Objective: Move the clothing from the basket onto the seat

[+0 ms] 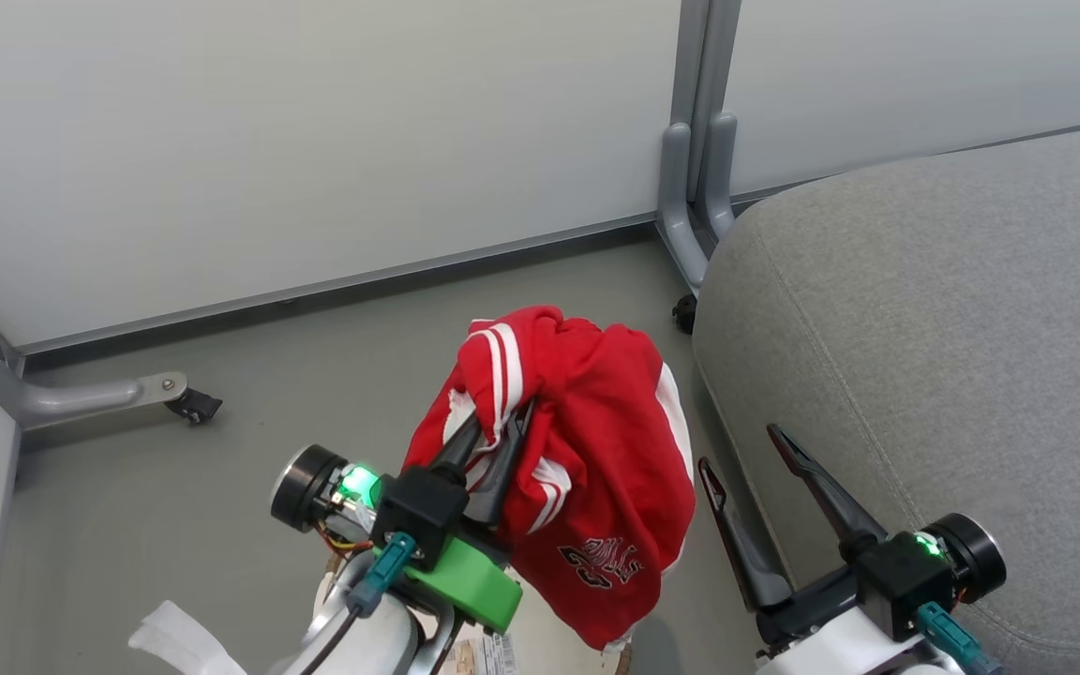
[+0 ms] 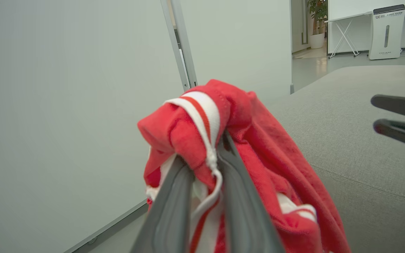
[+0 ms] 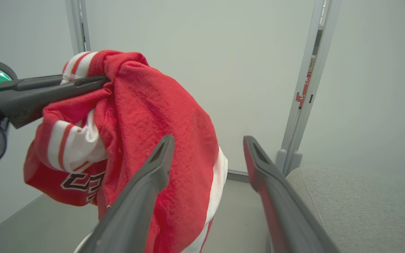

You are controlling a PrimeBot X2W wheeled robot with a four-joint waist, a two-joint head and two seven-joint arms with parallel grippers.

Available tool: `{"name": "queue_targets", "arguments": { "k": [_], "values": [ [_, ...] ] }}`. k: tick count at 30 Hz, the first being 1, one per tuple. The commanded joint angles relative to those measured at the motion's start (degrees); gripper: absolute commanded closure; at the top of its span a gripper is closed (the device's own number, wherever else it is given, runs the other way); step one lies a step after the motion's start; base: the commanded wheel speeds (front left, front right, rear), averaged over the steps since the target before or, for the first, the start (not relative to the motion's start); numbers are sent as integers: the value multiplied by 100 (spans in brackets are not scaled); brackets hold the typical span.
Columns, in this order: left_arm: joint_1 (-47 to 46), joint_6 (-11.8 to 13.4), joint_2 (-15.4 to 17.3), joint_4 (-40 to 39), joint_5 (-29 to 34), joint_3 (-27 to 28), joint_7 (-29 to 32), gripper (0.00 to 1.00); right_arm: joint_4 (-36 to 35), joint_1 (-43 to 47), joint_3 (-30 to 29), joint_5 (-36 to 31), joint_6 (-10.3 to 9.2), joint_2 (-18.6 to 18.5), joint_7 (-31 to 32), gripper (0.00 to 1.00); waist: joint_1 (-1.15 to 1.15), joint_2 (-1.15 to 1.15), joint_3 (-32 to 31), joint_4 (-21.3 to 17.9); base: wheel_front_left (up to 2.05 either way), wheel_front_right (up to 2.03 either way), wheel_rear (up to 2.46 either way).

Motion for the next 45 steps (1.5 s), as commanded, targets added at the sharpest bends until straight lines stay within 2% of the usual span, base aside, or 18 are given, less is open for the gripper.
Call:
{"name": "queue_targets", "arguments": {
  "k": [1, 6, 8, 13, 20, 28, 39, 45],
  "values": [
    [53, -58, -8, -7, 36, -28, -35, 100, 4, -60, 30, -43, -8, -20, -1, 0, 0, 0, 5, 24, 0, 0, 0],
    [-36, -262, 44, 94, 236, -342, -35, 100, 72, -168, 223, -184, -8, -79, -1, 0, 0, 0, 4, 50, 0, 0, 0],
    [-82, -426, 57, 117, 272, -501, -35, 100, 109, -255, 304, -189, -8, -144, -1, 0, 0, 0, 19, 60, 0, 0, 0],
    [-275, -792, 163, 214, 407, -867, -16, 100, 269, -409, 567, -145, -8, -415, -1, 0, 0, 0, 68, 115, 0, 0, 0],
    [-487, -1047, 247, 211, 243, -1233, 67, 100, 495, -588, 948, -21, -8, -827, -1, 0, 0, 0, 155, 144, 0, 0, 0],
    [-638, -1139, 409, 15, -151, -1762, 321, 100, 648, -999, 1460, -45, -8, -1236, -2, 0, 0, 0, 230, 136, 0, 0, 0],
    [-846, -1156, 515, -145, -732, -2304, 592, 100, 596, -1260, 1744, -477, -7, -1367, -15, 0, 0, 0, 318, 198, 0, 0, 0],
    [-967, -1158, 536, -249, -887, -2382, 451, 100, 697, -1308, 1898, -285, -2, -1369, -15, 0, 0, 0, 371, 221, 0, 0, 0]
  ]
}}
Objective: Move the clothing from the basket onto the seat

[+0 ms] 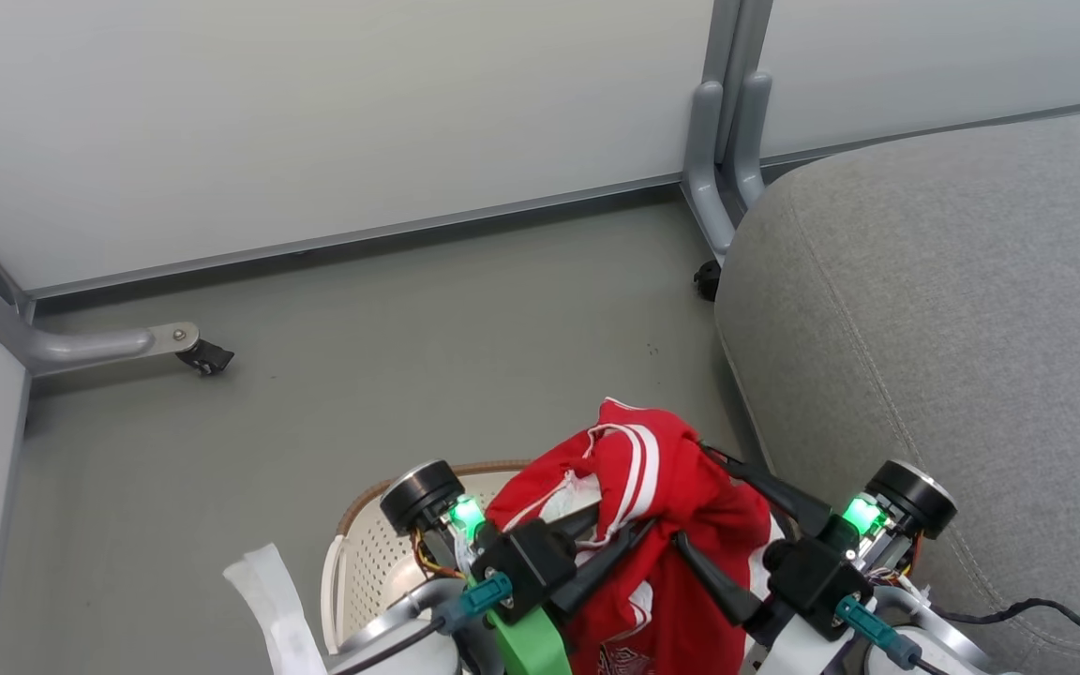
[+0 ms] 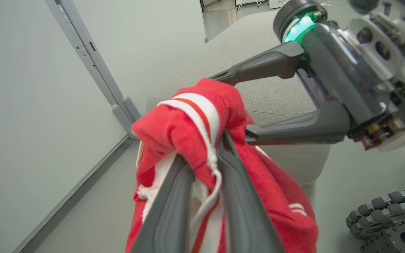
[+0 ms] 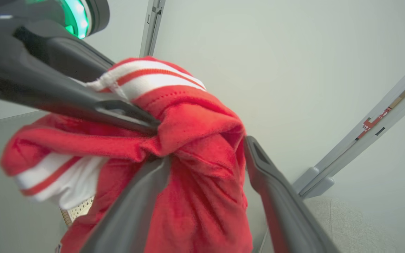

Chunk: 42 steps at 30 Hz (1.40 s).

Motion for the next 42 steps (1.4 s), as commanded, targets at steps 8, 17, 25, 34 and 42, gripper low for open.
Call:
{"name": "queue_targets", "arguments": {
  "k": [8, 17, 25, 34, 42],
  "values": [
    [-157, -43, -64, -159, -129, -148, -137, 100, 355, -160, 407, 275, 2, -80, -21, 100, 0, 0, 0, 39, 0, 0, 0],
    [-123, 52, -29, -160, -239, -68, -191, 100, 373, -91, 366, 381, 2, -40, -18, 100, 0, 0, -22, 9, 0, 0, 0],
    [-138, 123, -38, -131, -341, 26, -263, 100, 497, 142, 145, 504, 2, 5, -16, 100, 0, 0, -15, 7, 0, 0, 0],
    [-142, 230, -11, -133, -415, 142, -341, 100, 506, 371, -119, 549, -1, 115, -11, 100, 0, 0, -20, 3, 0, 0, 0],
    [-109, 251, -1, -144, -435, 108, -376, 100, 389, 458, -197, 510, -1, 196, -12, 100, 0, 0, -28, -8, 0, 0, 0]
  ]
}}
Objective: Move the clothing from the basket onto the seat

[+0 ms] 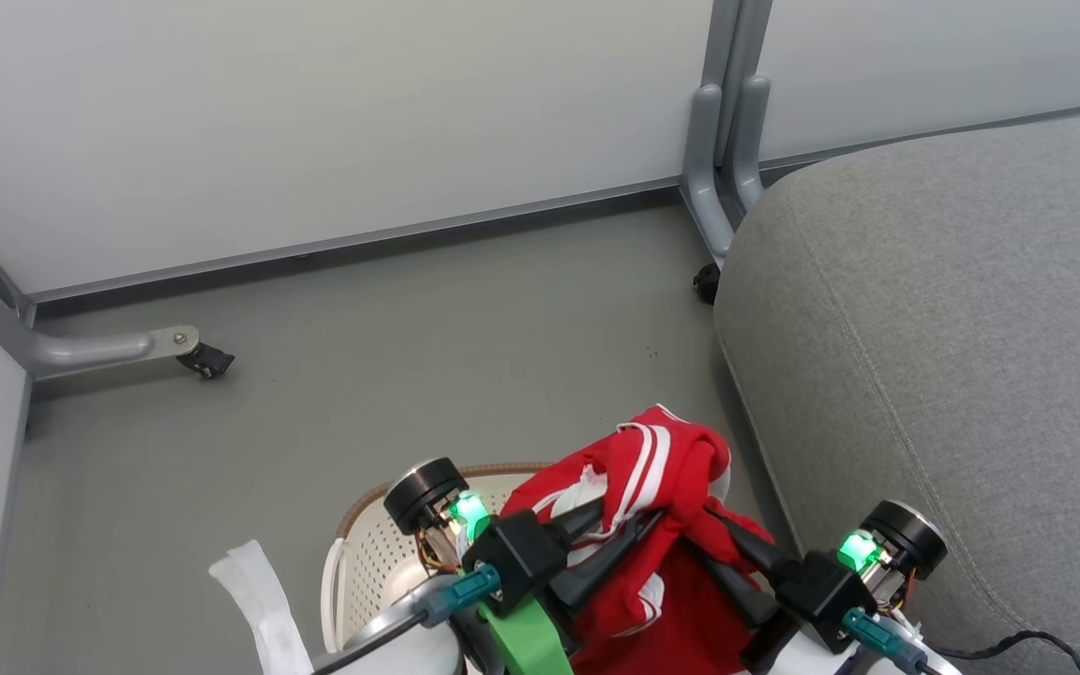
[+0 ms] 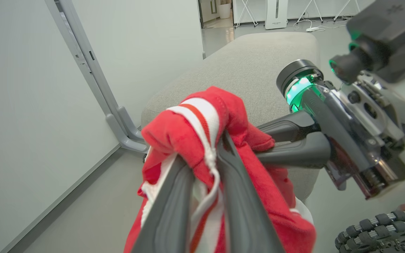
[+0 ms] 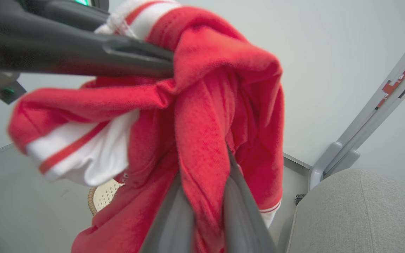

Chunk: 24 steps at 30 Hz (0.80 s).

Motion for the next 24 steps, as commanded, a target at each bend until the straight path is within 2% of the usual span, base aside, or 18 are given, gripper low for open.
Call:
{"name": "queue_targets", "arguments": {
  "k": [1, 18, 19, 20, 21, 24],
  "values": [
    [-55, 56, 7, -58, -25, 66, -105, 100, 45, 150, -24, -9, -8, -34, 13, 100, 0, 0, -8, -5, 0, 0, 0],
    [-61, 193, -24, 131, -34, 21, -115, 100, -140, 115, -37, -29, -8, -1, 7, 100, 0, 0, -1, 39, 0, 0, 0],
    [-41, 215, -36, 142, -71, 45, -112, 97, -145, 120, -31, -26, -8, -2, 7, 100, 0, 0, 1, 42, 0, 0, 0],
    [-29, 239, -44, 152, -84, 72, -115, 70, -148, 125, -28, -22, -8, -7, 7, 100, 0, 0, 2, 45, 0, 0, 0],
    [-34, 285, -46, 160, -72, 101, -127, 0, -147, 132, -24, -17, -8, -13, 7, 100, 0, 0, 4, 47, 0, 0, 0],
    [-43, 344, -70, 181, -44, 120, -142, 0, -154, 117, -19, 1, -8, -19, 7, 100, 0, 0, 13, 50, 0, 0, 0]
  ]
}}
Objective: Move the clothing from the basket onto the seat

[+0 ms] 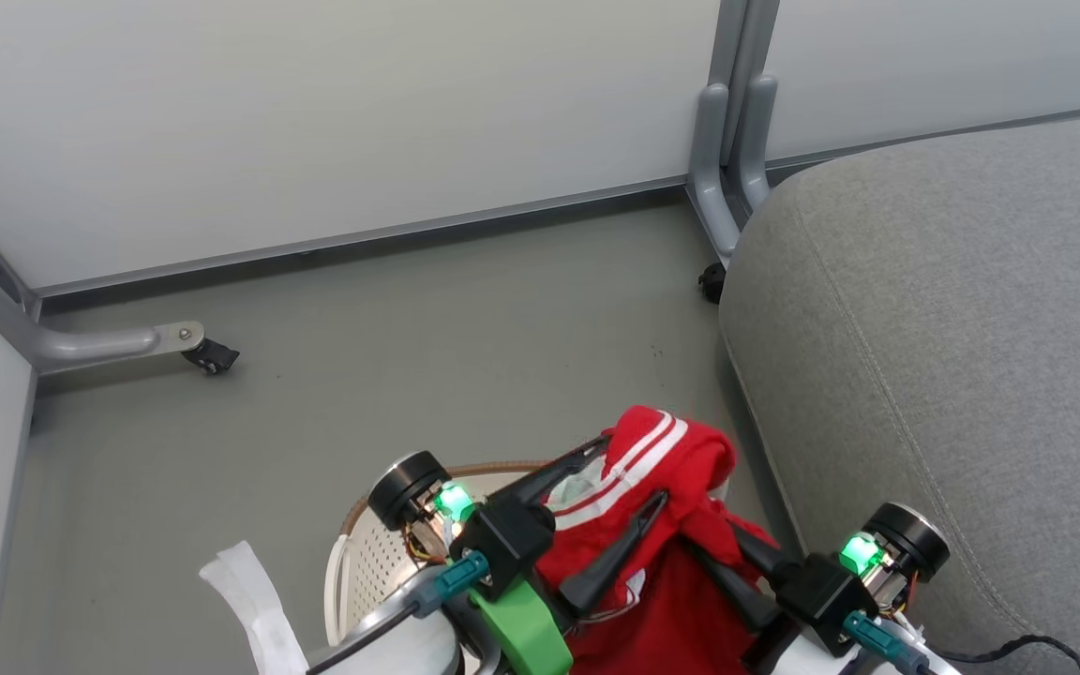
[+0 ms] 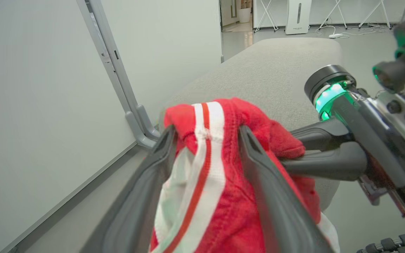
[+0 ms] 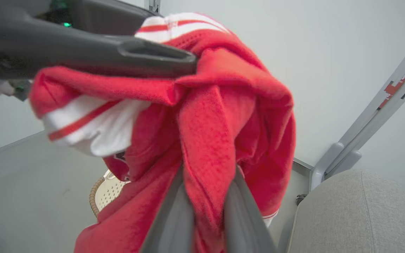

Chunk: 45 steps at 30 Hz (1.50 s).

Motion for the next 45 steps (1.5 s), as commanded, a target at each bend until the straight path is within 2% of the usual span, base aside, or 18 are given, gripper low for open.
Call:
{"name": "queue_targets", "arguments": {
  "k": [1, 17, 27, 45],
  "values": [
    [-49, 37, -1, 21, 32, 23, -34, 0, -9, 43, -1, 20, -8, -13, -2, 100, 0, 0, 4, 1, 0, 0, 0],
    [-78, 106, -8, 58, 72, 70, -121, 0, -37, 63, -112, 20, -8, 9, -2, 100, 0, 0, 14, 39, 0, 0, 0],
    [-28, 162, 59, -32, 81, 119, -130, 0, -106, 138, -498, -7, -8, 166, -3, 100, 0, 0, 23, -39, 0, 0, 0],
    [111, 259, 193, -257, -14, 139, -135, 0, -502, 82, -1357, -18, -8, 371, -6, 100, 0, 0, 195, -665, 0, 0, 0]
  ]
}}
